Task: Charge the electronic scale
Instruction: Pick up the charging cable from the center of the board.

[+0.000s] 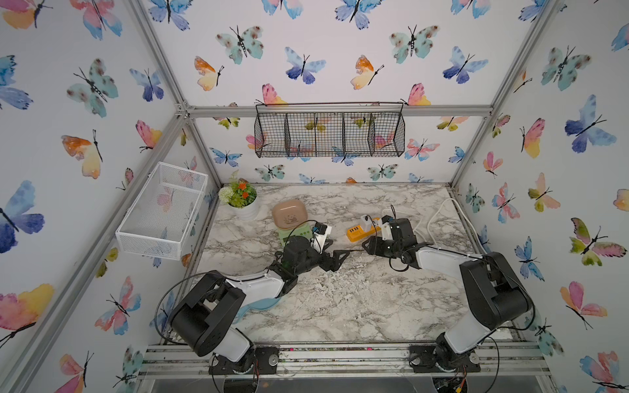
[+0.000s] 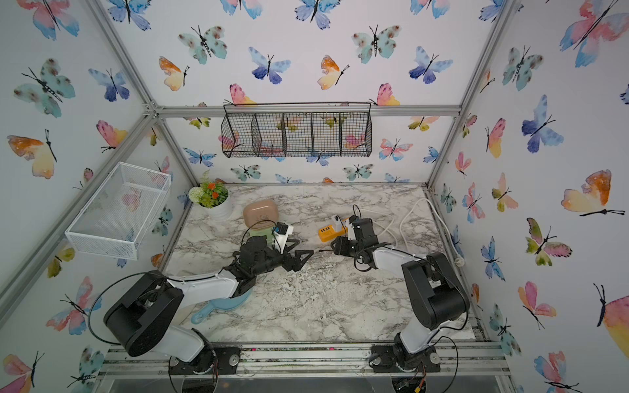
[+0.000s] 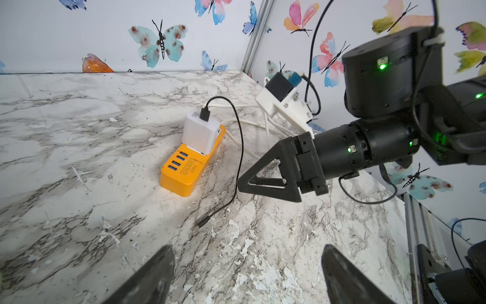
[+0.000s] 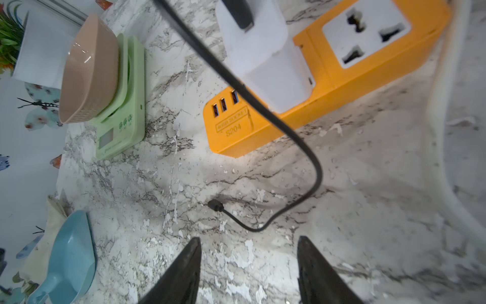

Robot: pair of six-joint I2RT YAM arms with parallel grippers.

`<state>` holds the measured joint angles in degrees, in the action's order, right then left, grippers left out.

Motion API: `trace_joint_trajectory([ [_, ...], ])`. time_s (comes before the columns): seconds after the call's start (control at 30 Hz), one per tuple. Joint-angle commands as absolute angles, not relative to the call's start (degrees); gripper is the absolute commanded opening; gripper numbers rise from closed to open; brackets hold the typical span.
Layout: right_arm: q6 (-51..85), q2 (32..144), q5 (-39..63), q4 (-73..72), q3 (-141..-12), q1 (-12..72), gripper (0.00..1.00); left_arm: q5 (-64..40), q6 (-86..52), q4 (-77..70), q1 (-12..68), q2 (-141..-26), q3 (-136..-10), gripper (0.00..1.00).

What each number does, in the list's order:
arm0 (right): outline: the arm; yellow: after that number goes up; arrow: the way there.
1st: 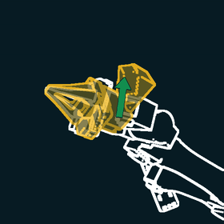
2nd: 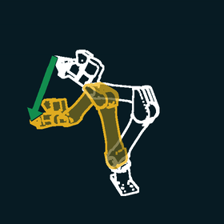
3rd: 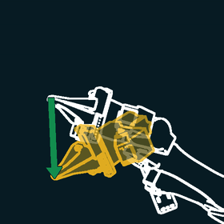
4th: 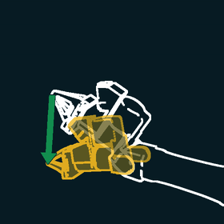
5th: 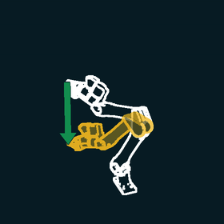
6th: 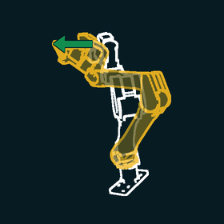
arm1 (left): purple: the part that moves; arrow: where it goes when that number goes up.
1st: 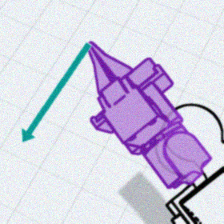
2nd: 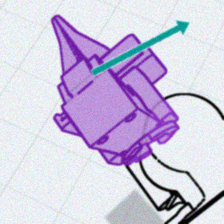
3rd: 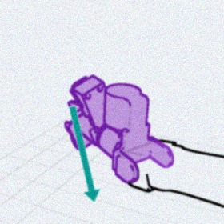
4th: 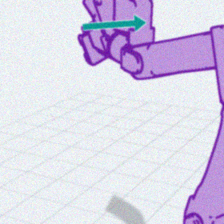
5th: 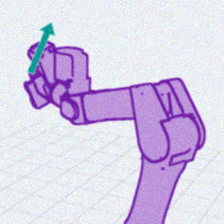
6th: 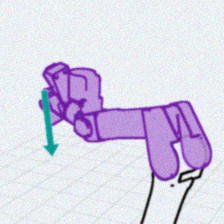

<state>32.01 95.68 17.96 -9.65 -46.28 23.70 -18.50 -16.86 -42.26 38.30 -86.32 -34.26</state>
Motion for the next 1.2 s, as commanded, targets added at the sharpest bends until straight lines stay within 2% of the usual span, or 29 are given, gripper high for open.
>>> trace_joint_trajectory([
  [0.0,38.3,96.9,20.1,-17.2,-44.4,23.8,0.55,-16.6,-19.8,-46.0,38.0,-87.4,-33.7,0.87],
  [0.4,42.7,101.3,20.1,-21.9,-43.2,23.8,0.49,-15.7,-22.8,-48.5,38.0,-90.1,-35.2,0.84],
  [0.6,43.3,102.6,20.3,-22.8,-43.4,23.9,0.41,-15.5,-22.9,-48.8,38.0,-90.8,-35.8,0.84],
  [0.67,43.3,102.6,20.3,-22.7,-43.4,23.9,0.35,-15.8,-23.0,-48.9,38.0,-91.3,-36.1,0.84],
  [0.77,43.4,102.4,21.6,-23.6,-43.4,23.9,0.13,-18.4,-23.2,-51.5,38.0,-92.1,-35.7,0.83],
  [0.8,43.4,102.3,22.1,-23.6,-43.6,23.9,0.10,-19.3,-23.2,-52.8,38.0,-92.1,-35.1,0.82],
  [0.93,43.3,100.1,24.4,-22.5,-44.1,23.9,0.02,-20.5,-22.8,-59.0,38.0,-91.6,-31.9,0.79],
  [1.1,42.7,96.6,26.5,-20.6,-44.4,23.9,0.01,-29.7,-19.5,-61.6,35.3,-91.8,-30.5,0.72],
  [1.17,42.6,95.4,27.9,-20.1,-44.4,23.8,0.01,-32.6,-13.1,-55.8,35.3,-92.5,-32.5,0.71],
])
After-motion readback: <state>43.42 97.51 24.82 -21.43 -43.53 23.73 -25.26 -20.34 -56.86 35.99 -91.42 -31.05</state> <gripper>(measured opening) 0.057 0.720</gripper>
